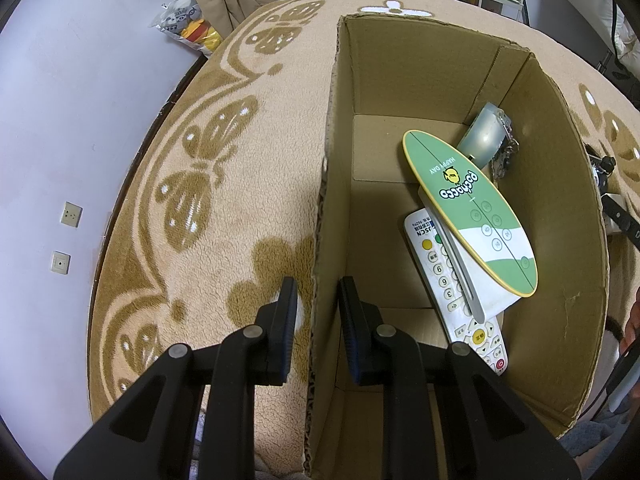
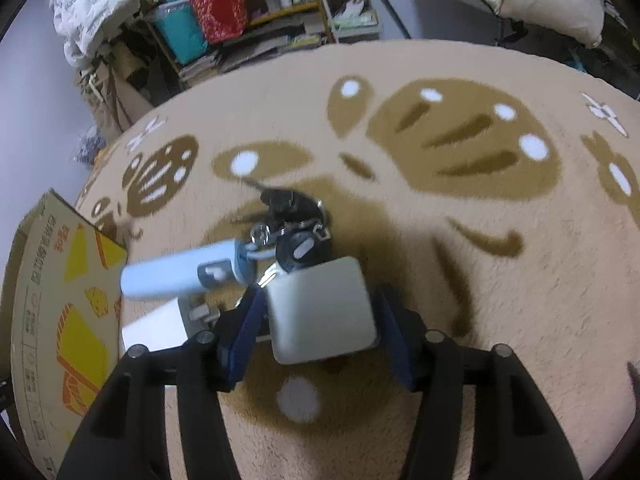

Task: Organize rigid objects
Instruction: 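Grasp the white square plug adapter with the right tool, then carry the adapter into the box onto the green card and release it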

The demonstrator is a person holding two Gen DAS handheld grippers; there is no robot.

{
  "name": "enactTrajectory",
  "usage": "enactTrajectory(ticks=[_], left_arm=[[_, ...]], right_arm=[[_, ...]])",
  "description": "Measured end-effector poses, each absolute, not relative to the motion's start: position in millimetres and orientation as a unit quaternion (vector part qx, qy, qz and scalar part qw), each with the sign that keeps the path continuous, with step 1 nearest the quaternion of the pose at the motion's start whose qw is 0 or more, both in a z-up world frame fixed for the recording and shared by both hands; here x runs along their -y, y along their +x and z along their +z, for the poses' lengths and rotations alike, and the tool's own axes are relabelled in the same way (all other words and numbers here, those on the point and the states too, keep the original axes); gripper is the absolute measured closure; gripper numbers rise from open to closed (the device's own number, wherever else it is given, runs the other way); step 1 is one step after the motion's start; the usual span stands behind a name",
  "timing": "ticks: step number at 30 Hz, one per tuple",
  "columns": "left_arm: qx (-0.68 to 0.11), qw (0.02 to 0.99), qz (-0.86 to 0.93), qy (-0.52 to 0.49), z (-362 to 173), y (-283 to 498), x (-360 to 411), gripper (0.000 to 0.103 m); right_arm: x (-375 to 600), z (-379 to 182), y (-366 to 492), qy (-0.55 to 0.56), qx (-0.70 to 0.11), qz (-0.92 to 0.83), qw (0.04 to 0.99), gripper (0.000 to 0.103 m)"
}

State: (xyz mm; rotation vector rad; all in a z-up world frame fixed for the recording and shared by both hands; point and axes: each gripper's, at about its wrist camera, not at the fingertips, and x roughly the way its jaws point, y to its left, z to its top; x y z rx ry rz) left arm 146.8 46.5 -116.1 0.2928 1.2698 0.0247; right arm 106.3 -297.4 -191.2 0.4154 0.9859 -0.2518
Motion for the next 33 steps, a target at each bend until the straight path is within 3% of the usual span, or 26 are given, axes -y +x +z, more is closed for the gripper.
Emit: enactTrajectory(ticks=[3, 5, 9, 16, 21, 33], left_arm=[[-0.591, 0.795, 0.011, 0.135, -116, 147, -47, 0.082], [-0.591, 0.795, 0.011, 0.136, -116, 147, -47, 0.082], [-0.591, 0.795, 0.011, 0.135, -116, 147, -47, 0.082], [-0.591, 0.795, 0.011, 0.132, -116, 146, -47, 0.082], [-0.591, 0.795, 0.012, 0.132, -116, 146, -47, 0.082], [-0.591, 0.795, 0.012, 0.137, -116, 145, -46, 0.082]], right_arm=[[287, -192, 110, 0.161, -0.479, -0.115, 0.855, 0.029], [278, -194, 113, 0.125, -0.486, -0.119, 0.856, 0.028], [264, -198, 114, 0.07, -0.492, -0.133, 0.858, 0.028], [268, -188, 102, 0.086, -0.476, -0.149, 0.862, 0.032], [267, -160, 94, 0.113, -0.44, -0.139, 0.88, 0.032], [186, -85, 99, 0.046, -0.355, -0.016, 0.933, 0.032]])
